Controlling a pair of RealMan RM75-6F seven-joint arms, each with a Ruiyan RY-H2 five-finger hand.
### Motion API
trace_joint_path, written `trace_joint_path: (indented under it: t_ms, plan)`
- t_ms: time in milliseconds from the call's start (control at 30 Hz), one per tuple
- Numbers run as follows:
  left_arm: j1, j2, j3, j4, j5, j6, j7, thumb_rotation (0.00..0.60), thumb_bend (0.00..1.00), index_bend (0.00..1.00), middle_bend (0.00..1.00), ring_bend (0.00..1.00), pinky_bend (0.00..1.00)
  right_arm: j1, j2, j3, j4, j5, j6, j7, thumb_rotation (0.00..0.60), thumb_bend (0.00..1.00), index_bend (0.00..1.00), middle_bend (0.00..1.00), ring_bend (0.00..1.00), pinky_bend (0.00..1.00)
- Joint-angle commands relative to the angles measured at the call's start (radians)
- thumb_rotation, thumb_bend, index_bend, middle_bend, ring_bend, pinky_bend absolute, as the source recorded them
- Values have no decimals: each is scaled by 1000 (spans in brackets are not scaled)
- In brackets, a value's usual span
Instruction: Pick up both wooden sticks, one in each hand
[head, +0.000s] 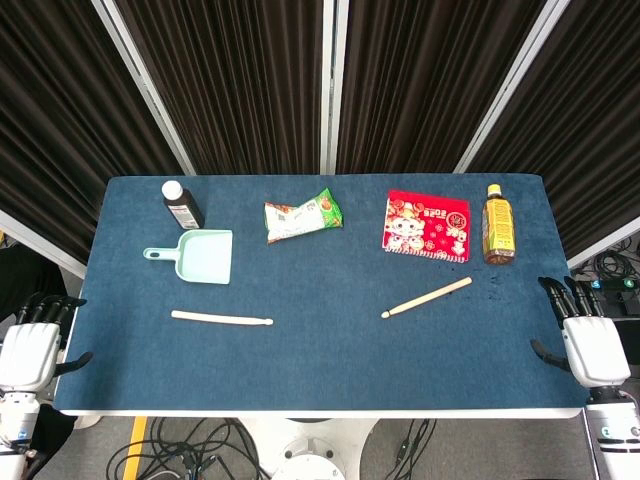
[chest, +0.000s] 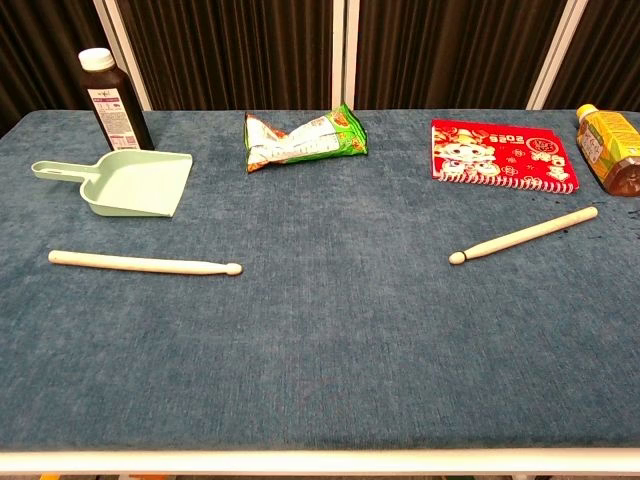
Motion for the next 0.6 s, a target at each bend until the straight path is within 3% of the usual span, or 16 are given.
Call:
trace_joint_path:
  t_ms: [33, 400, 600]
  plan:
    - [3, -3, 0, -2, -3, 5, 6, 600, 0, 233, 217, 147, 115, 8, -2, 1, 5, -6, -7, 3, 600, 118, 16, 101, 0, 0]
    - [23, 0, 3, -20, 2, 37, 26, 600, 0, 233, 217, 147, 115, 71, -6, -4, 67, -44, -79, 52, 600, 117, 22, 132, 0, 35]
    - [27, -1, 3, -34, 11, 48, 41, 600, 0, 233, 217, 147, 115, 188, -59, 15, 179, -60, -210, 57, 600, 119, 164, 222, 30, 100]
